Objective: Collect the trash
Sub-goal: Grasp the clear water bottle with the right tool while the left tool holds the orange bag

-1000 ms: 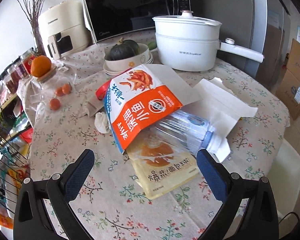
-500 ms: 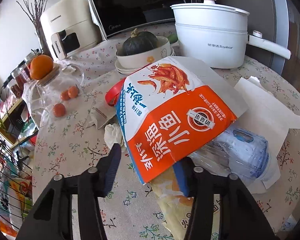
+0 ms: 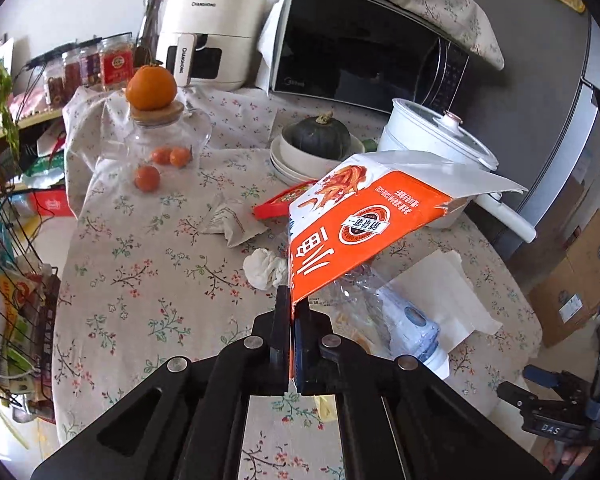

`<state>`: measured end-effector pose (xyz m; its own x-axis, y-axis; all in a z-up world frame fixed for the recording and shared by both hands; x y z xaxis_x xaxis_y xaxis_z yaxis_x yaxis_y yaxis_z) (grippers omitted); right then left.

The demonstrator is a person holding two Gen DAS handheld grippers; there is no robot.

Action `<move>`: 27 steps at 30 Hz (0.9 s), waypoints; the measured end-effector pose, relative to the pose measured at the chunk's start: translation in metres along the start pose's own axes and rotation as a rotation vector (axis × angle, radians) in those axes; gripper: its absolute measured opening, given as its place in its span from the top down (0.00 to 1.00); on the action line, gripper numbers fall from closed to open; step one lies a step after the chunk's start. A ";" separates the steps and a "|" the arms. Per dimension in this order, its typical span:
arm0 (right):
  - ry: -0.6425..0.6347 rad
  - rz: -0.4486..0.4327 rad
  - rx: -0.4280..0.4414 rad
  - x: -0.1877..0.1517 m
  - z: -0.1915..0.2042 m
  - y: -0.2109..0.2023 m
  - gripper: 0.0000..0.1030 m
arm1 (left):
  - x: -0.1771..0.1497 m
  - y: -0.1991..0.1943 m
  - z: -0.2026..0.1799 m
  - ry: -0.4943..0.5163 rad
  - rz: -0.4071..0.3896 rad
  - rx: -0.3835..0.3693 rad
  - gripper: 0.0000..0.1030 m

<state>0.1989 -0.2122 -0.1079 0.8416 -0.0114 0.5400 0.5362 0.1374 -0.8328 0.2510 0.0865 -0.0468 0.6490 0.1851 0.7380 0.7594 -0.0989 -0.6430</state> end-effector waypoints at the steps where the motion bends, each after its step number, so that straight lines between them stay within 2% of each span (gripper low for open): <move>1: -0.011 0.000 0.018 0.001 0.007 0.001 0.21 | -0.002 -0.007 0.006 -0.021 0.005 -0.013 1.00; 7: -0.080 -0.023 0.126 0.013 0.053 0.007 0.21 | -0.025 -0.037 0.046 -0.167 0.029 -0.078 1.00; 11: -0.155 -0.024 0.175 0.031 0.085 0.018 0.21 | -0.032 -0.042 0.064 -0.185 0.042 -0.082 1.00; 14: -0.256 -0.013 0.162 0.045 0.107 0.034 0.21 | -0.035 -0.042 0.076 -0.198 0.051 -0.091 1.00; 18: -0.348 0.053 0.135 0.055 0.126 0.064 0.21 | -0.035 -0.037 0.092 -0.256 0.063 -0.116 1.00; 24: -0.401 0.142 0.066 0.047 0.131 0.105 0.21 | -0.031 -0.035 0.100 -0.287 0.070 -0.154 1.00; 27: -0.407 0.131 0.037 0.043 0.130 0.111 0.26 | -0.032 -0.033 0.100 -0.292 0.077 -0.163 1.00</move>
<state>0.2863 -0.0691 -0.1618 0.8040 0.3996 0.4403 0.4176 0.1476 -0.8966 0.2006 0.1819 -0.0692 0.6822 0.4404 0.5836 0.7213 -0.2744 -0.6360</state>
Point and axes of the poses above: each gripper's, at about its wrist camera, not at the fingertips, and y roughly the way its jaws point, z to its left, x to its top, the point moved 6 cm from there along y, roughly the way its jaws point, and after that the axes turned 5 degrees about -z, right-handed, at the moved point
